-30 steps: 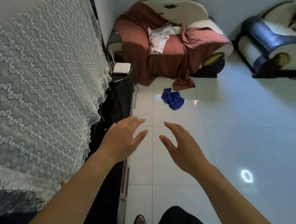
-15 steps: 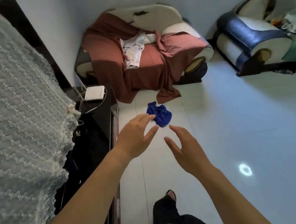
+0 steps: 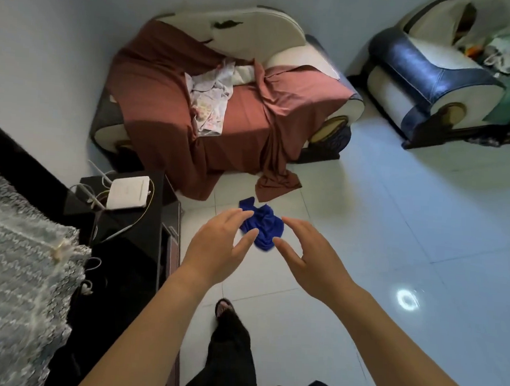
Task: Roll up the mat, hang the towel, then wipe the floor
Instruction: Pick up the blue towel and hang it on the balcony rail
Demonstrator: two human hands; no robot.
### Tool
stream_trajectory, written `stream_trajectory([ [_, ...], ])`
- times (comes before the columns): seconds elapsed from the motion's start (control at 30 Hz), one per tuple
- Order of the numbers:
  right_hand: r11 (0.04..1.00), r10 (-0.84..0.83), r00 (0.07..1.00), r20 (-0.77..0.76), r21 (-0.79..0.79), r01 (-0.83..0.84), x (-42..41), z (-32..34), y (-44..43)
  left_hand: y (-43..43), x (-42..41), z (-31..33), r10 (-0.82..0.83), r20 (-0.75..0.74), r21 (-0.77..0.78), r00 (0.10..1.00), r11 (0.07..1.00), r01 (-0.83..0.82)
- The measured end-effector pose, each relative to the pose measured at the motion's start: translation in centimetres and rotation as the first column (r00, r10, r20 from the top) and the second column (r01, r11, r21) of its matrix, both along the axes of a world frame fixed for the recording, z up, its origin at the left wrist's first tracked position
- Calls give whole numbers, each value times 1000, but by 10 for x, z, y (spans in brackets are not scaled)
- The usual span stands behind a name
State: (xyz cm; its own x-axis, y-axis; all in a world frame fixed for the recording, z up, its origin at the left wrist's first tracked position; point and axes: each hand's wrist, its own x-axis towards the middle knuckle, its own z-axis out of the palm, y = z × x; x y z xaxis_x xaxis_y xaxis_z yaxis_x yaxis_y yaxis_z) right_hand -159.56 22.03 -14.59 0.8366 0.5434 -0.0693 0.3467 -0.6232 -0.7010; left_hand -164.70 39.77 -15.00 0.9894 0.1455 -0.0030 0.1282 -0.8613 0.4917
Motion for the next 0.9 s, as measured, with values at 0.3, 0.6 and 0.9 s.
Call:
stream_trajectory([
  [0.3, 978, -204, 979, -13, -38, 204, 136, -4, 55, 79, 178, -1, -195, -36, -11, 980, 981, 195],
  [0.6, 971, -234, 968, -87, -79, 227, 223, -28, 84, 128, 268, -26, -212, -133, 10, 968, 977, 215],
  [0.9, 995, -65, 978, -196, -87, 48, 312, -87, 102, 134, 315, -74, -38, -238, -21, 971, 999, 34],
])
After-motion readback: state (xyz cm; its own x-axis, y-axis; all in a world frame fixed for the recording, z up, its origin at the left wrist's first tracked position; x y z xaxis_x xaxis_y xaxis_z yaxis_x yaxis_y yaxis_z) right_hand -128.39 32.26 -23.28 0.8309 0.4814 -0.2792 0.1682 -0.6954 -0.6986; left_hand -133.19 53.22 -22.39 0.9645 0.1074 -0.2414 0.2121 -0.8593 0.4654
